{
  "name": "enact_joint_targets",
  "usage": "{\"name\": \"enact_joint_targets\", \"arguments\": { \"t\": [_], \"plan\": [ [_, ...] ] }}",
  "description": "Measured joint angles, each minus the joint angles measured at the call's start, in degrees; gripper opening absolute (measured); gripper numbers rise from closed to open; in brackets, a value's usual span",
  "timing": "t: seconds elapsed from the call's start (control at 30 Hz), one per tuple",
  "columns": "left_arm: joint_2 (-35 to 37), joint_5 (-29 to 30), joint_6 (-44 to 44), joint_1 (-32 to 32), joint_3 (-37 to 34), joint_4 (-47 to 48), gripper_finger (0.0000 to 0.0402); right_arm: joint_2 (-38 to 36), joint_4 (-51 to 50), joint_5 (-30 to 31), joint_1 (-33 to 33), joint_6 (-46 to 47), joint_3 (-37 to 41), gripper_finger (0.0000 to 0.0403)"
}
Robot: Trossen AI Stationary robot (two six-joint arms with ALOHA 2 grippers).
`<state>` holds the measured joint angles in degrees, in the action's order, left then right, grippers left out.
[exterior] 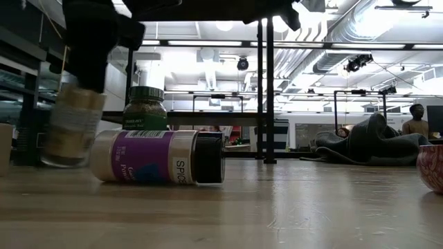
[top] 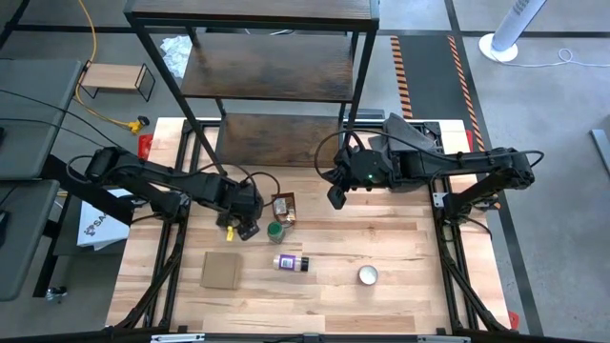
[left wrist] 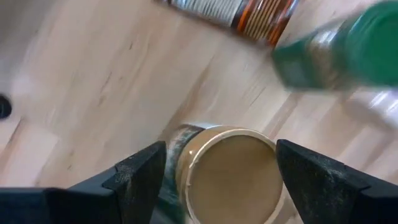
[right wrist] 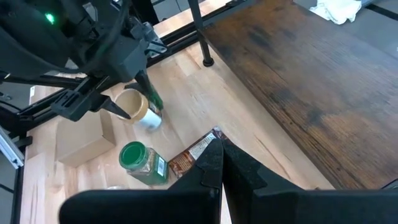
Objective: Shelf spices
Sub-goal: Put the gold seasoning bottle on the shelf
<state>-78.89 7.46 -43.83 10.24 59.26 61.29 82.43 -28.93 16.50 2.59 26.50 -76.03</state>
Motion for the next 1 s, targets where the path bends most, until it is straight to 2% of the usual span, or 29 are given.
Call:
{"name": "enact_joint_targets", "arguments": {
  "t": [0.17,0.37,0.47,0.63,0.73,0.9,1.0],
  "plan": [
    [0.0,-2.4,0.0,0.0,-0.2,1.9,0.0299,0.0,0.0,0.0,0.0,-1.0,0.0,0.0],
    [0.3,-2.1,1.9,-0.1,0.9,2.7,0.0299,0.0,0.0,0.0,0.0,-1.0,0.0,0.0],
    [0.3,0.1,4.2,-0.1,3.5,5.2,0.0299,0.0,0.0,0.0,0.0,-1.0,0.0,0.0],
    [0.4,7.9,7.4,-0.1,9.8,15.1,0.0299,0.0,0.0,0.0,0.0,-0.9,0.0,0.0],
    [0.5,9.0,8.6,-0.1,12.7,18.6,0.0299,0.0,0.0,0.0,0.0,-1.0,0.0,0.0],
    [0.5,11.6,10.5,-0.1,14.5,16.9,0.0299,0.0,0.1,0.0,0.0,-0.9,0.0,0.0],
    [0.5,11.7,15.6,-0.1,14.5,14.0,0.0299,0.0,0.1,0.0,0.0,-0.9,0.0,0.0]
  ]
}}
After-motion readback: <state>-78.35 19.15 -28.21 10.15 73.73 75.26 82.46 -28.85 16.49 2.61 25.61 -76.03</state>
